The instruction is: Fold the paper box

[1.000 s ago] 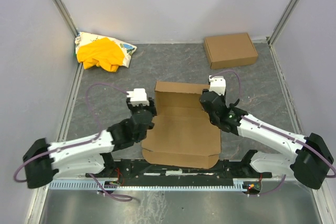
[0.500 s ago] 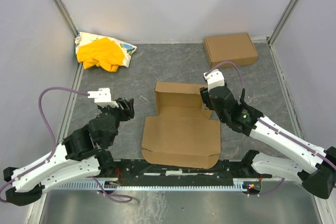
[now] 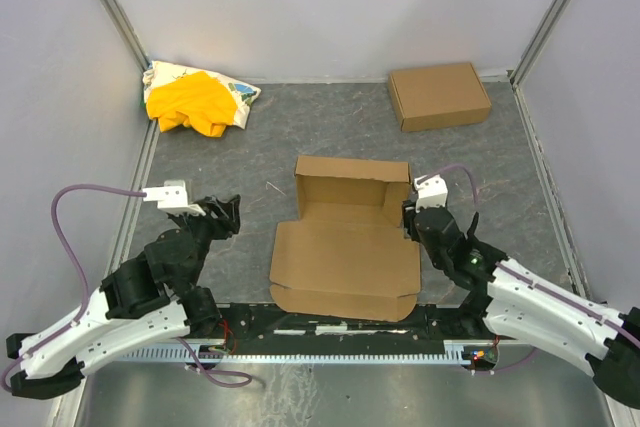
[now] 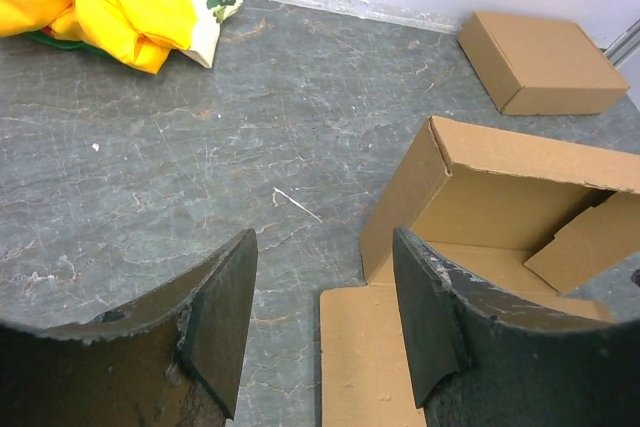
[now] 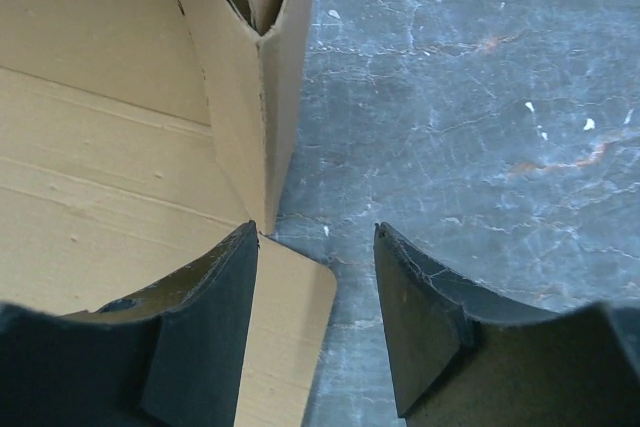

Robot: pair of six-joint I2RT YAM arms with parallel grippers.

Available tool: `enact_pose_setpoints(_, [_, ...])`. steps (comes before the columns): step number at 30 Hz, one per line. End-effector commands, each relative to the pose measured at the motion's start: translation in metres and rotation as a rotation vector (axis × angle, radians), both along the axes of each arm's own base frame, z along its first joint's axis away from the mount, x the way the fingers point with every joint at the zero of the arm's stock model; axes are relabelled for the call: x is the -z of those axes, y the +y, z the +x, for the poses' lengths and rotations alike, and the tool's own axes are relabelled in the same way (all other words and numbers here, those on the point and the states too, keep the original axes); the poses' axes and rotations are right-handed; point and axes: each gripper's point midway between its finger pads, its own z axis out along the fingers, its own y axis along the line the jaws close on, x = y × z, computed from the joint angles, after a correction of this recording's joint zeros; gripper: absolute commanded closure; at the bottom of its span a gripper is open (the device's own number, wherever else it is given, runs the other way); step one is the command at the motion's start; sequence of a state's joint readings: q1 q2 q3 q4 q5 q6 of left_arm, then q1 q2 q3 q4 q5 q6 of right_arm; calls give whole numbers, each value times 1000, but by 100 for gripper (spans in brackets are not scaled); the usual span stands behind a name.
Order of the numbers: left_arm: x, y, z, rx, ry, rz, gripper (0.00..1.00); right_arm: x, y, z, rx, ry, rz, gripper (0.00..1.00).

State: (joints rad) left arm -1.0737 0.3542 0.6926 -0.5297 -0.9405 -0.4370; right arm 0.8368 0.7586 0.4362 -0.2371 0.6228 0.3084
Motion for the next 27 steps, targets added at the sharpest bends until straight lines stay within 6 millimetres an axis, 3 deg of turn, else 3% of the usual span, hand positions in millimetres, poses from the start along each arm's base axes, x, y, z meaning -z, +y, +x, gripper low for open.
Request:
enact_pose_setpoints(1, [-3,0,1,-9,-11,-29,37,-19,23,18,14,-102,154,43])
enact_pose_setpoints(7, [-1,-4,1,2,-2,-32,37,-14,42,29,-28,-122,189,43])
enact_pose_setpoints(16, [-2,0,-2,3,-8,-76,37,-4,49,51,22,-108,208,51])
enact_pose_setpoints(19, [-2,1,-3,3,-11,-81,37,-4,48,59,62,-110,201,62])
enact_pose_setpoints(24, [-4,2,-4,5,-15,-92,37,0,39,71,159,-104,133,94])
enact_pose_setpoints(27, [-5,3,-4,6,-19,-99,37,4,29,75,226,-111,96,98])
